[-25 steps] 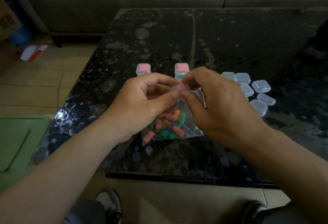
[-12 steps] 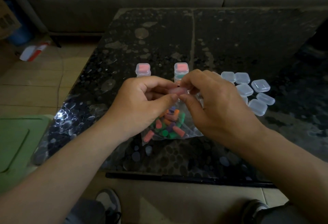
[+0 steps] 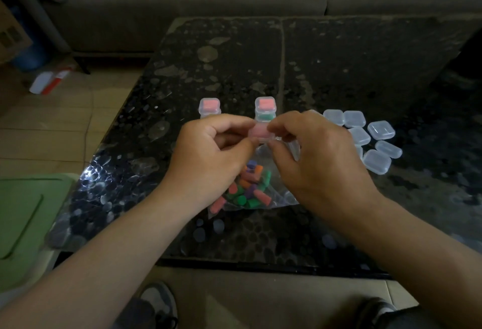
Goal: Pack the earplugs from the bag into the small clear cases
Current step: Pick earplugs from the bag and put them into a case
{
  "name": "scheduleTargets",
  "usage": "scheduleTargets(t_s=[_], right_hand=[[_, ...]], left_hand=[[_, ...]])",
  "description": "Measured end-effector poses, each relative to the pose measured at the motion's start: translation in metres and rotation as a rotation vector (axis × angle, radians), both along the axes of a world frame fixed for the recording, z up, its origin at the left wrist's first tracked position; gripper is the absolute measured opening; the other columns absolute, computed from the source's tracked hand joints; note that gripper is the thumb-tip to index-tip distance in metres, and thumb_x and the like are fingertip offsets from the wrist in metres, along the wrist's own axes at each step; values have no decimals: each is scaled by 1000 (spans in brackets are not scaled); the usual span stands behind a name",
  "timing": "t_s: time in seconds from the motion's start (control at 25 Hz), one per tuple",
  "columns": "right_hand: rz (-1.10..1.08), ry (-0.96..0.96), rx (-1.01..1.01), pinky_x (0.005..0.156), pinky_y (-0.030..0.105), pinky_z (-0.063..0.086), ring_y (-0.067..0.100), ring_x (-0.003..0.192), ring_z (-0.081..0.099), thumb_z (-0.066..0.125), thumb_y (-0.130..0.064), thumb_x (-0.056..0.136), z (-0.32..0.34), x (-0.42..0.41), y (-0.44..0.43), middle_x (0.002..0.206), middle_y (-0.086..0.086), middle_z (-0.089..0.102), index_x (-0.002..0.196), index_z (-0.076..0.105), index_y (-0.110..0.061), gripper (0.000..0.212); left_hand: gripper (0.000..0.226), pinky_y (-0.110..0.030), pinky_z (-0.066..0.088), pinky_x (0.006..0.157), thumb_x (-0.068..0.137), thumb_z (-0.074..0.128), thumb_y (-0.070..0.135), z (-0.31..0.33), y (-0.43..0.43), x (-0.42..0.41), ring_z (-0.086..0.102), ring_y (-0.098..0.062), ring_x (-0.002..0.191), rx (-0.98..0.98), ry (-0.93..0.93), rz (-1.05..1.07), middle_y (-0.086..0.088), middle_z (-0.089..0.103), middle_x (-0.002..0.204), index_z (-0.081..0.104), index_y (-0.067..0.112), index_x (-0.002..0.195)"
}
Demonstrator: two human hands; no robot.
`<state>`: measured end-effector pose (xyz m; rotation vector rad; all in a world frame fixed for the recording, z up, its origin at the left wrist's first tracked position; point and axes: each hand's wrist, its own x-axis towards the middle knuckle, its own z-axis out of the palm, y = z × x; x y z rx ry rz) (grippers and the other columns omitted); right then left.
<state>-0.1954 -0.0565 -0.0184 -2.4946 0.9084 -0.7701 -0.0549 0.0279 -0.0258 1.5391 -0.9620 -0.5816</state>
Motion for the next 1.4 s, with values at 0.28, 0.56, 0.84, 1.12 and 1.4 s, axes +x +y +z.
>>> scheduleTargets(t_s=[0.28,0.56,0.84,1.12,1.4], right_hand=[[124,-133,330,74,10,49,-16,90,55,60,-13,90,17,31,0,90,-27,55,122,56,-30,37],[274,-100,624,97,55,52,21,114,61,53,-19,77,-2,74,-10,121,2,63,130,41,-31,55],[265,-50,735,99,59,50,23,120,60,50,-20,66,-16,83,-22,131,-1,57,129,41,-34,65],[275,-70,794,101,58,49,25,126,56,49,-18,65,-19,85,-27,135,-3,53,131,42,-29,67],[297,-73,807,98,57,51,23,124,58,50,-17,65,-22,88,-28,134,-4,56,131,42,-25,67]], left_hand=[[38,-25,59,86,89,66,-12,14,-1,29,74,-10,102,-139,-8,178,-1,76,107,61,25,98],[42,-17,55,91,88,57,-12,13,-8,62,70,-1,110,-54,-69,235,6,72,115,54,29,96],[27,-18,56,83,80,65,6,4,-21,65,71,0,97,20,-72,253,6,71,103,55,27,92],[26,-16,54,76,84,66,1,-1,-24,63,71,9,83,55,-70,286,11,71,92,57,24,92],[33,-24,58,86,88,62,-5,-3,-24,67,72,2,92,87,-113,317,8,71,98,58,27,93]])
